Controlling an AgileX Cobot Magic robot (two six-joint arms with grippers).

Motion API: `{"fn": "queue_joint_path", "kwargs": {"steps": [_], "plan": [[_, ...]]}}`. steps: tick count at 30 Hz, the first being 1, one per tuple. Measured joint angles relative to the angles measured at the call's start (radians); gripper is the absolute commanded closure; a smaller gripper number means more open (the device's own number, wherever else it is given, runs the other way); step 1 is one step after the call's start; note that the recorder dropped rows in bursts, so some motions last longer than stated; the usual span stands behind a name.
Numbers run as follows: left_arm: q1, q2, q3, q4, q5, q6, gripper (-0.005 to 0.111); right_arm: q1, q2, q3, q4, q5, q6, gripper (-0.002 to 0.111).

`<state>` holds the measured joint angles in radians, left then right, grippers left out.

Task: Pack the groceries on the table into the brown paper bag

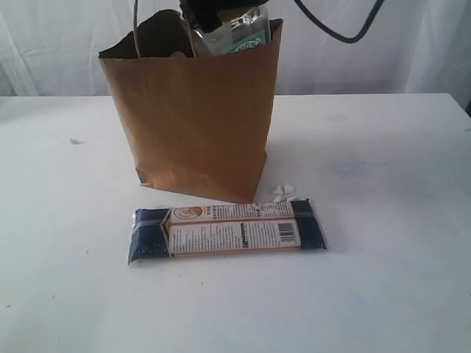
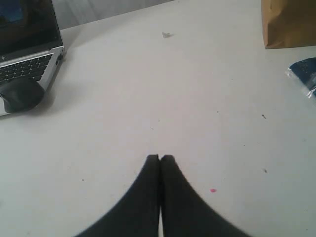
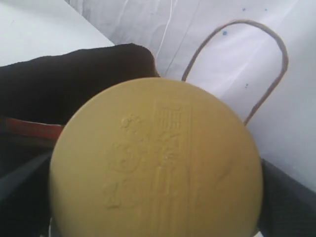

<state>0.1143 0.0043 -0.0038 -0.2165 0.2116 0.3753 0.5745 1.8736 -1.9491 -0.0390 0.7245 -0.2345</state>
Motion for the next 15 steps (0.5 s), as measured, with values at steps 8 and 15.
{"fn": "queue_joint_path", "kwargs": {"steps": [8, 15], "plan": [[0.000, 0.000, 0.000, 0.000, 0.000, 0.000, 0.107, 0.000, 0.000, 0.000, 0.000, 0.060, 0.011, 0.047], [0.000, 0.000, 0.000, 0.000, 0.000, 0.000, 0.107, 0.000, 0.000, 0.000, -0.002, 0.061, 0.013, 0.047]]}}
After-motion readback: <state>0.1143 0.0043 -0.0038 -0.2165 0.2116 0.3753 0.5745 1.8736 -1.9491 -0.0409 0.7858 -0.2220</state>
